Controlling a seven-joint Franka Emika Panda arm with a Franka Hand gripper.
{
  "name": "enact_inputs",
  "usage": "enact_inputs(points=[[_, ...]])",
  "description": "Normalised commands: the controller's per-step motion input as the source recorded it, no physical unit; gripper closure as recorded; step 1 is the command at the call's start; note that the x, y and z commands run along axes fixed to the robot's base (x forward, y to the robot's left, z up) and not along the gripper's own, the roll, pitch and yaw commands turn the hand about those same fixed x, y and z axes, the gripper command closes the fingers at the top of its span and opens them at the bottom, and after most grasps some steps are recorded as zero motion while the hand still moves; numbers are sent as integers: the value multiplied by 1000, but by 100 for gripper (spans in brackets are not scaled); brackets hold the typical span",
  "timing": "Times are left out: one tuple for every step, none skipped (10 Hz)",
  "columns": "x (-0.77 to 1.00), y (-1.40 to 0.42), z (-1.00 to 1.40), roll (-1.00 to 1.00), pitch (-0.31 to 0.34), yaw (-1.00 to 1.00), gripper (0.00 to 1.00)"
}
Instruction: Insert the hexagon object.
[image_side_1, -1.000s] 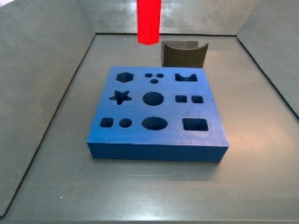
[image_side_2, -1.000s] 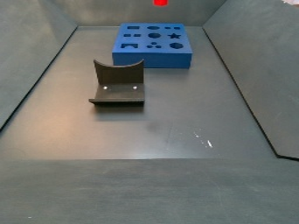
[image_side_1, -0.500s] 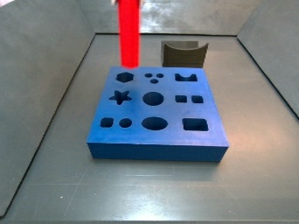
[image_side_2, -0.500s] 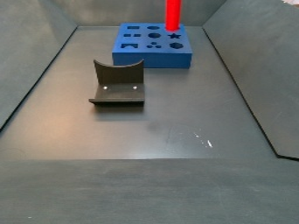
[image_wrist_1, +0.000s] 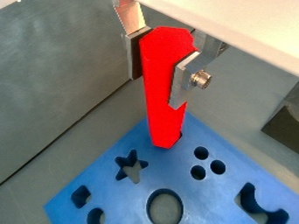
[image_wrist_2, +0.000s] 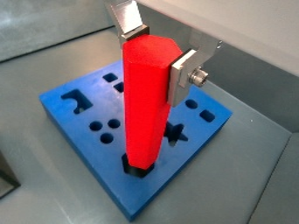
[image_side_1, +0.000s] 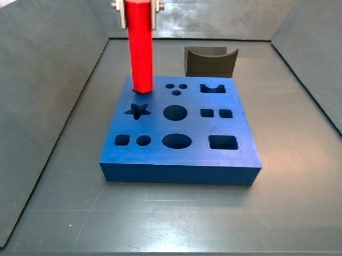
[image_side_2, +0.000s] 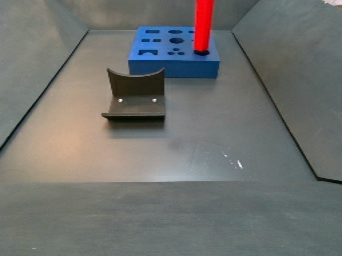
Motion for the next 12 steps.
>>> enact_inputs(points=[[-37, 220, -263, 0, 0, 0, 100], [-51, 211, -314, 0, 0, 0, 100], [-57, 89, -494, 0, -24, 0, 100], [-86, 14, -746, 0, -106, 0, 100], [0, 0, -1000, 4, -136, 0, 100], [0, 0, -1000, 77, -90, 0, 100], [106, -23, -1000, 154, -34, 0, 100], [103, -29, -1000, 143, -40, 0, 100], [-240, 0, -523, -80, -360, 0, 100], [-77, 0, -266, -51, -271, 0, 100], [0, 569, 86, 0, 0, 131, 100], [0, 0, 0, 0, 0, 0, 100]])
